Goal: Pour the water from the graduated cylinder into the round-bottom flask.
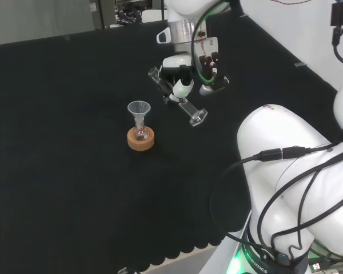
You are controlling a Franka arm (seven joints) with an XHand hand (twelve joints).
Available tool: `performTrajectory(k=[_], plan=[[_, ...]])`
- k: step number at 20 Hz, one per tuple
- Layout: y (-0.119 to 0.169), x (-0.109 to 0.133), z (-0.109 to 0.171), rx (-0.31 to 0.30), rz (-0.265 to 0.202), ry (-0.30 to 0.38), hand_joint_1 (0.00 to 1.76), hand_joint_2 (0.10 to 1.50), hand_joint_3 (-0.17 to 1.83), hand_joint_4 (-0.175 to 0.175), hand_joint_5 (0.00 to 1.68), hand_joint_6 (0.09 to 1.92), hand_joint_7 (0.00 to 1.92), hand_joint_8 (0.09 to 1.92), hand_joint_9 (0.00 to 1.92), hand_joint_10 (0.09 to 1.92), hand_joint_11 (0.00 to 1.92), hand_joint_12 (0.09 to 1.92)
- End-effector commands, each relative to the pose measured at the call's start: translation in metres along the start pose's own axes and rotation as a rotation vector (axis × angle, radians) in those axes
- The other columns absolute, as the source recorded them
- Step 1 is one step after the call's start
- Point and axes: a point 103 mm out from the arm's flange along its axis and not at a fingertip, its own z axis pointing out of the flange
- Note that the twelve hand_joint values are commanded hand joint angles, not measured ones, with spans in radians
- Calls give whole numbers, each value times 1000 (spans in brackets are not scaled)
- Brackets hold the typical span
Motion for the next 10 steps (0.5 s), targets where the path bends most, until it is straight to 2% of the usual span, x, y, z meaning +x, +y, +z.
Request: performTrajectory(k=[1, 10], plan=[[-2, 0, 3, 161, 47, -92, 1244, 1159, -2, -175, 880, 1135, 916, 1133, 1449, 87, 1166, 827], [4, 8, 5, 305, 90, -155, 1249, 1149, -2, -175, 899, 1107, 939, 1101, 1466, 87, 1188, 813]])
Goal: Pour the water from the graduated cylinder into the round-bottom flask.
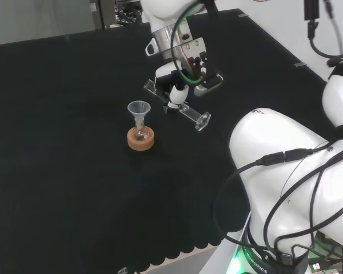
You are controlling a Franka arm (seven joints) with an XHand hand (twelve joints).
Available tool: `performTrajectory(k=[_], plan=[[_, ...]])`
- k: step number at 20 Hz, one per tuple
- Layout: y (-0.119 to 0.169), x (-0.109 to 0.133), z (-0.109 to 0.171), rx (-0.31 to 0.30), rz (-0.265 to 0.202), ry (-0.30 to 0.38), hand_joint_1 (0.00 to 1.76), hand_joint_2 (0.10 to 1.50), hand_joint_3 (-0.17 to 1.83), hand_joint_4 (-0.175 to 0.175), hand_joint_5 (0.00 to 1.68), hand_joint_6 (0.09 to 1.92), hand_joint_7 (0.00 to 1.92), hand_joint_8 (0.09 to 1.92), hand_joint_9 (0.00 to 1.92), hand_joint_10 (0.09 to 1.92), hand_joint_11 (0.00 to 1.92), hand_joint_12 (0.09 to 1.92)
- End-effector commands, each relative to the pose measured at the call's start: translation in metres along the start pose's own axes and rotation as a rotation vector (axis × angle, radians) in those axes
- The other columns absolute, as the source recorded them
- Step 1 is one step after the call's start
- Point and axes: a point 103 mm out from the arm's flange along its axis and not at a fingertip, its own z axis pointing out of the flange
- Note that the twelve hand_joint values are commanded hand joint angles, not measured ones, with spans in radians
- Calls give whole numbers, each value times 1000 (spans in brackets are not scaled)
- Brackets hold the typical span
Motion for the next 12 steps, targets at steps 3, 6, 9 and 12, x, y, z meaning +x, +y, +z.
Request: performTrajectory(k=[3, 6, 9, 12], plan=[[2, -3, 0, 148, 87, -58, 1250, 1146, -2, -175, 903, 1101, 945, 1094, 1473, 87, 1193, 809], [4, -4, 1, 190, 106, -70, 1250, 1145, -2, -175, 904, 1099, 947, 1091, 1475, 87, 1196, 808], [5, -4, 3, 235, 131, -76, 1250, 1145, -2, -175, 905, 1097, 948, 1090, 1476, 87, 1199, 806], [5, -6, 3, 249, 143, -79, 1250, 1145, -2, -175, 905, 1097, 948, 1089, 1477, 87, 1201, 804]])
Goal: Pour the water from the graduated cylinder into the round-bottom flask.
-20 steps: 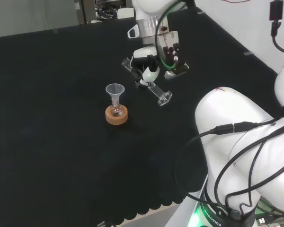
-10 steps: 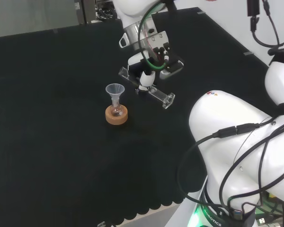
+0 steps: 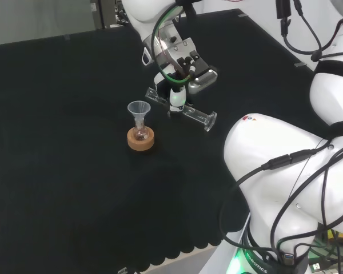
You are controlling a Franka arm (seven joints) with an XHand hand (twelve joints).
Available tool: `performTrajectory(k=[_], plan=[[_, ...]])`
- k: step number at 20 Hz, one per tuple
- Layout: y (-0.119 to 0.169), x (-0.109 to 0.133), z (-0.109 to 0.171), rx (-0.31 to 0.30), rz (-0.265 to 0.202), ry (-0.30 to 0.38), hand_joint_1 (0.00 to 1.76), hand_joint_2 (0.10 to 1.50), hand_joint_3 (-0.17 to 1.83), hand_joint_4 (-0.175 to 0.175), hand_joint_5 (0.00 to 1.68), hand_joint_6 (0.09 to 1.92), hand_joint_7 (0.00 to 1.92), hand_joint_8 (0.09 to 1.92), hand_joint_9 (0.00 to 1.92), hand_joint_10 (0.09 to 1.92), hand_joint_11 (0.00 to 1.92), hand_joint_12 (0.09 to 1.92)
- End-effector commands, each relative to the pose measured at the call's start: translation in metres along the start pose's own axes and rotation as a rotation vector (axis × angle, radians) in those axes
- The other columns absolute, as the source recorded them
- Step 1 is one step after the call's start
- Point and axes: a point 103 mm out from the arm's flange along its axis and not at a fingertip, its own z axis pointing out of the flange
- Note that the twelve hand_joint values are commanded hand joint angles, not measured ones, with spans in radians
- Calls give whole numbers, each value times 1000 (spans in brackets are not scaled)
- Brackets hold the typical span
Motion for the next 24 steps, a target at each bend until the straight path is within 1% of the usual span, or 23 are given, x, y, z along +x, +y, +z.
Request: performTrajectory(k=[1, 4, 9, 21, 23, 24], plan=[[0, -5, 1, 74, 51, -9, 1250, 1145, -2, -175, 905, 1097, 948, 1089, 1477, 87, 1201, 804], [1, -3, -1, 107, 62, -16, 1250, 1144, -1, -175, 905, 1097, 949, 1089, 1478, 87, 1203, 802], [1, 3, -4, 129, 64, -39, 1250, 1144, -1, -175, 905, 1097, 949, 1088, 1479, 87, 1205, 799], [-1, 19, -10, 207, 70, -84, 1251, 1144, -1, -175, 906, 1096, 950, 1087, 1482, 87, 1210, 790], [-1, 21, -11, 235, 73, -87, 1251, 1143, -1, -175, 906, 1096, 950, 1087, 1483, 87, 1206, 787], [-1, 21, -11, 239, 74, -88, 1251, 1143, 0, -175, 906, 1096, 950, 1087, 1483, 87, 1204, 786]])
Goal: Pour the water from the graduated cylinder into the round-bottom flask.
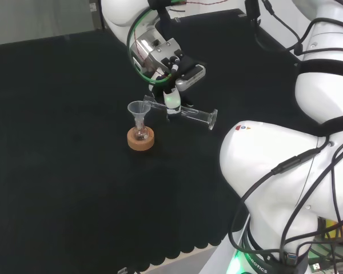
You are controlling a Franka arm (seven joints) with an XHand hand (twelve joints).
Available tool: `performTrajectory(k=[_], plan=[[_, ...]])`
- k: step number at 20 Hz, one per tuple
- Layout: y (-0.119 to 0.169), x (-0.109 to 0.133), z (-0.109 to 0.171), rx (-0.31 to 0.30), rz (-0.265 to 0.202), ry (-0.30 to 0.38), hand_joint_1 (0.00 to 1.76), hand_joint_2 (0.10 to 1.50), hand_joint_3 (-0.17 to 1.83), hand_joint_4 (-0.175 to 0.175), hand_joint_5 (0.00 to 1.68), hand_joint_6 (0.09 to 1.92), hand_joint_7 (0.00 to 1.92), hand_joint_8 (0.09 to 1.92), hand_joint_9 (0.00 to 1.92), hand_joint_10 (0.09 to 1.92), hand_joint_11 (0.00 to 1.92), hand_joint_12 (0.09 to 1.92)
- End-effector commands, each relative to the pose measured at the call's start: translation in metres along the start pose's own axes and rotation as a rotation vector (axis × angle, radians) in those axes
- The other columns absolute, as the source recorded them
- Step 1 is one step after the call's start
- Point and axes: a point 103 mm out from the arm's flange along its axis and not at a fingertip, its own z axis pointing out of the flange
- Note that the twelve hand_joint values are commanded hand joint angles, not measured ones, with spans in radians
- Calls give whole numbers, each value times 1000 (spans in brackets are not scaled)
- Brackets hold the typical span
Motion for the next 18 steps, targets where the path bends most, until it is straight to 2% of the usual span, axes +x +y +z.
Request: performTrajectory(k=[1, 10, 18], plan=[[-1, 4, -2, 52, 9, -3, 1251, 1143, 0, -175, 906, 1096, 950, 1087, 1483, 87, 1204, 785], [4, -3, -4, 154, -15, 76, 1250, 1144, 0, -175, 904, 1098, 949, 1090, 1483, 87, 1204, 782], [4, -2, -9, 194, -10, 65, 1250, 1145, 0, -175, 903, 1100, 947, 1092, 1483, 87, 1202, 779]])
